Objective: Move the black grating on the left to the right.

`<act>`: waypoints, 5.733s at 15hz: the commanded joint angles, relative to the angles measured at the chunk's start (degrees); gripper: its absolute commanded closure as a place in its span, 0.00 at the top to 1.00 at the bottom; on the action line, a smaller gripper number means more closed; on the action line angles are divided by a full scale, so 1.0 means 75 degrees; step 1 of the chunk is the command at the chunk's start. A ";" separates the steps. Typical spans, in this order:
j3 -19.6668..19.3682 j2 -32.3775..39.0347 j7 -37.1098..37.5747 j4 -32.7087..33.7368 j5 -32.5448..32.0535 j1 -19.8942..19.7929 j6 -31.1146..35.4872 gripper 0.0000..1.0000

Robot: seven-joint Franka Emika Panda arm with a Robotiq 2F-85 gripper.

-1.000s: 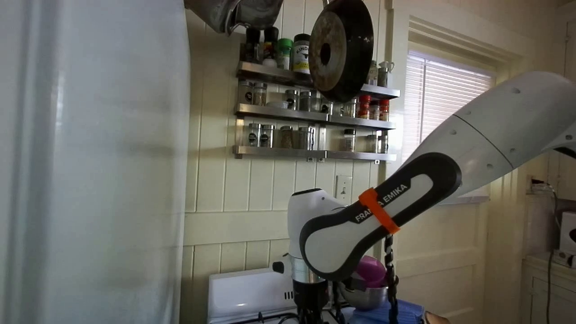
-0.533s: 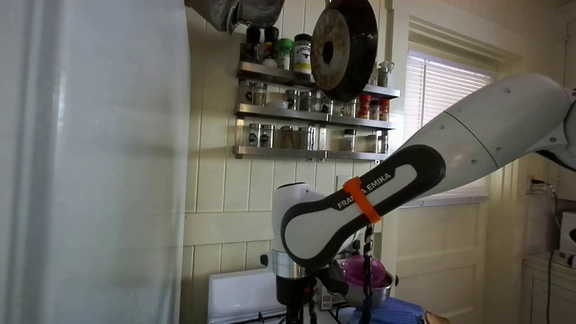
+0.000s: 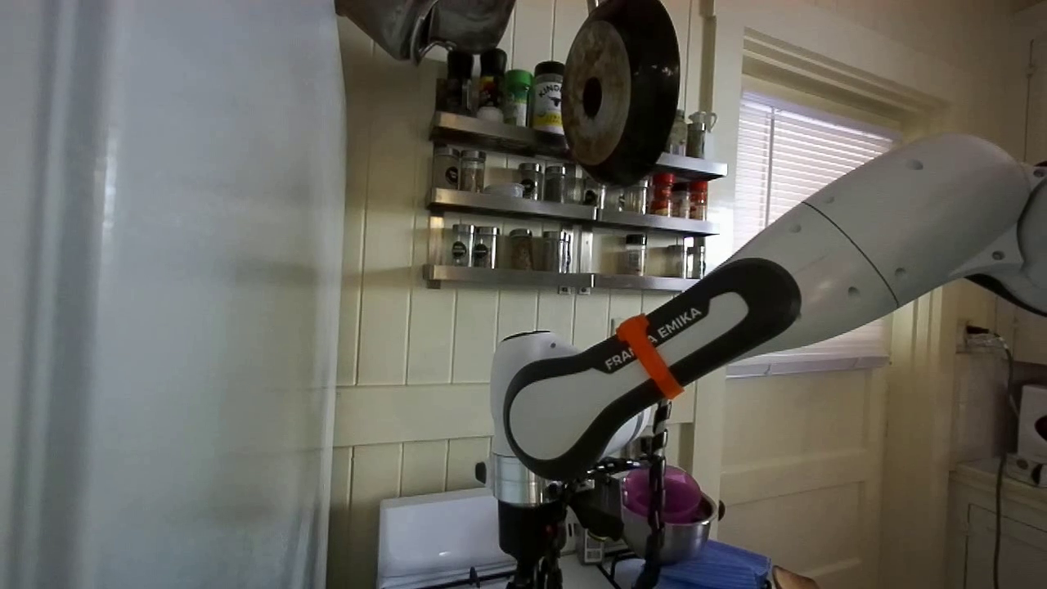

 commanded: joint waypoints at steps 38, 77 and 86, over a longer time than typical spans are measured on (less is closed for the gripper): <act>-0.0393 0.0783 0.3061 -0.0114 -0.0925 0.0574 0.1106 0.00; 0.0121 -0.1219 0.1708 -0.0866 -0.2113 0.0653 -0.1781 0.00; 0.0212 -0.2866 0.3325 -0.2032 -0.1919 0.0502 -0.1597 0.00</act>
